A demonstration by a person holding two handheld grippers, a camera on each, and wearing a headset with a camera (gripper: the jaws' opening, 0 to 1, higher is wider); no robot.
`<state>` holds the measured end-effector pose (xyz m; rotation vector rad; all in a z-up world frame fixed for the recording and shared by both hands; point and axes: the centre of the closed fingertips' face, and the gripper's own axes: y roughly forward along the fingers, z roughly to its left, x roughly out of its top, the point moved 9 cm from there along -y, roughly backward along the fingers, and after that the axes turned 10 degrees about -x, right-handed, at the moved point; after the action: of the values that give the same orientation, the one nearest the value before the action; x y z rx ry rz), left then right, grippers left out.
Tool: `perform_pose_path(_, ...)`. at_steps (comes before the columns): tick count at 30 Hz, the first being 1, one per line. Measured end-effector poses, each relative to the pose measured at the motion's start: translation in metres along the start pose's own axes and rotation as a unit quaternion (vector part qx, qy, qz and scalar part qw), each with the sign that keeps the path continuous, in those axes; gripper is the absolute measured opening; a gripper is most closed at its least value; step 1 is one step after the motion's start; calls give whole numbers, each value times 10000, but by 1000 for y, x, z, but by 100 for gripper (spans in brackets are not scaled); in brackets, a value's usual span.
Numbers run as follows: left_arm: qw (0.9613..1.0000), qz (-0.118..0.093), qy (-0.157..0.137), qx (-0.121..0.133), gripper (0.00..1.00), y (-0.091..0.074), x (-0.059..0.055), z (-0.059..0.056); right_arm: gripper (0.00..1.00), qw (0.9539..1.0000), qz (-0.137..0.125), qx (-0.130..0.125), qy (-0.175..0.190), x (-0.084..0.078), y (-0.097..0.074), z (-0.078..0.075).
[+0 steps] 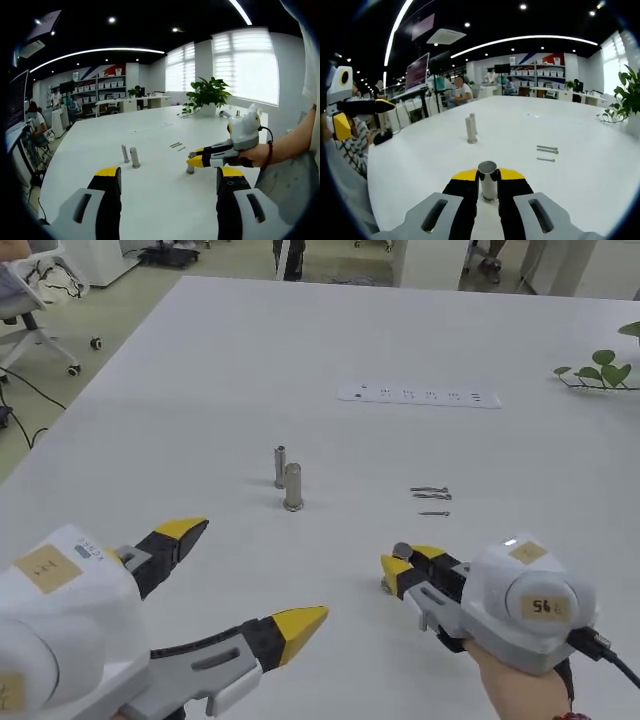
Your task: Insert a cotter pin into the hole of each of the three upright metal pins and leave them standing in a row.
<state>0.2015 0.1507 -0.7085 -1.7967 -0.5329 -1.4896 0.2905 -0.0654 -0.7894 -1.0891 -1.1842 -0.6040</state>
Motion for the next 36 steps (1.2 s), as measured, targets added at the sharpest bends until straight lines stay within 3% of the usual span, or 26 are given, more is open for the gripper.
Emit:
perform_pose_path(9,10000,9,12,-8,77,0,0,0,18,9998,-114,92,94,5,-1,1)
perform_pose_path(19,10000,51,7,6,78,-1,0,1,33,9992,-203,285,173,20,-11,0)
perform_pose_path(23,10000,40,4,-3,78,-1,1,1,40,9987,-100,499,106,26,-16,-4)
perform_pose_path(36,10000,31,16,-64,81,2,2,1,43,9943,141,1027,-244,48,-27,-30)
